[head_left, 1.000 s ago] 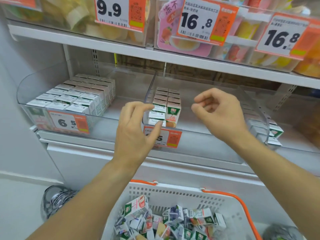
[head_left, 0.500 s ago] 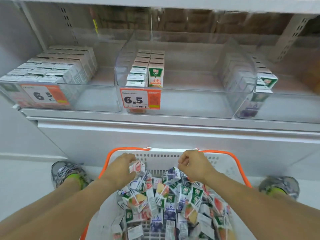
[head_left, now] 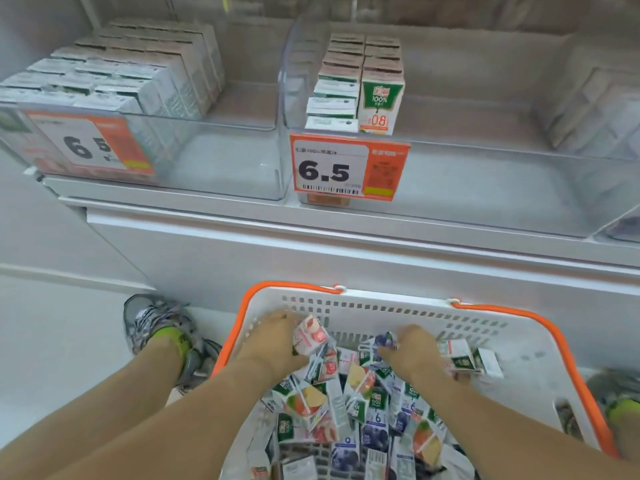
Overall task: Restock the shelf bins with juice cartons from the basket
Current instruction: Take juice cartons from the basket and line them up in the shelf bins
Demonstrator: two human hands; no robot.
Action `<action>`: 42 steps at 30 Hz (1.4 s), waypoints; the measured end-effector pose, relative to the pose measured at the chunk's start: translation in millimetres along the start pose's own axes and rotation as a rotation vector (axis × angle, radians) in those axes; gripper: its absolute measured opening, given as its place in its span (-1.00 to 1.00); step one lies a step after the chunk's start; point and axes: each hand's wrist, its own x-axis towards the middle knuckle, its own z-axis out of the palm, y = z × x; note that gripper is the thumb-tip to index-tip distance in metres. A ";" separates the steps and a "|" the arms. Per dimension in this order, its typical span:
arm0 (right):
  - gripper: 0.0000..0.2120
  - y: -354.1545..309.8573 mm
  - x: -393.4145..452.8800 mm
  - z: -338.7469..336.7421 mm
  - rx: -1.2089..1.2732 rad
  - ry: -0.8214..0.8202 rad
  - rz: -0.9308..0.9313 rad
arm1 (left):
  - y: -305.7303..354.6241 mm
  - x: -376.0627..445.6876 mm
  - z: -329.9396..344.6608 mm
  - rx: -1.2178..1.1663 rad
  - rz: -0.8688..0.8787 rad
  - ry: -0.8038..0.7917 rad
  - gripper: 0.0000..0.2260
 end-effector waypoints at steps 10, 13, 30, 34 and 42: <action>-0.72 6.5 -21.0 -41.8 0.468 -0.184 0.252 | 30.0 -13.7 -19.2 -0.251 -0.017 -0.123 -0.76; -0.63 8.9 -42.0 -77.5 0.737 -0.341 0.281 | 51.0 -23.3 -41.6 -0.273 0.042 -0.133 -0.74; -0.64 23.3 -164.5 -211.7 1.114 -0.552 -0.127 | 138.9 -87.3 -150.6 -0.858 0.246 -0.232 -0.41; -0.39 19.8 -176.1 -219.6 1.133 -0.273 -0.265 | 162.4 -89.1 -144.1 -1.141 0.254 -0.203 -0.54; -0.75 18.4 -183.9 -235.9 1.202 -0.134 -0.412 | 222.2 -95.2 -126.0 -1.282 0.270 -0.127 -0.62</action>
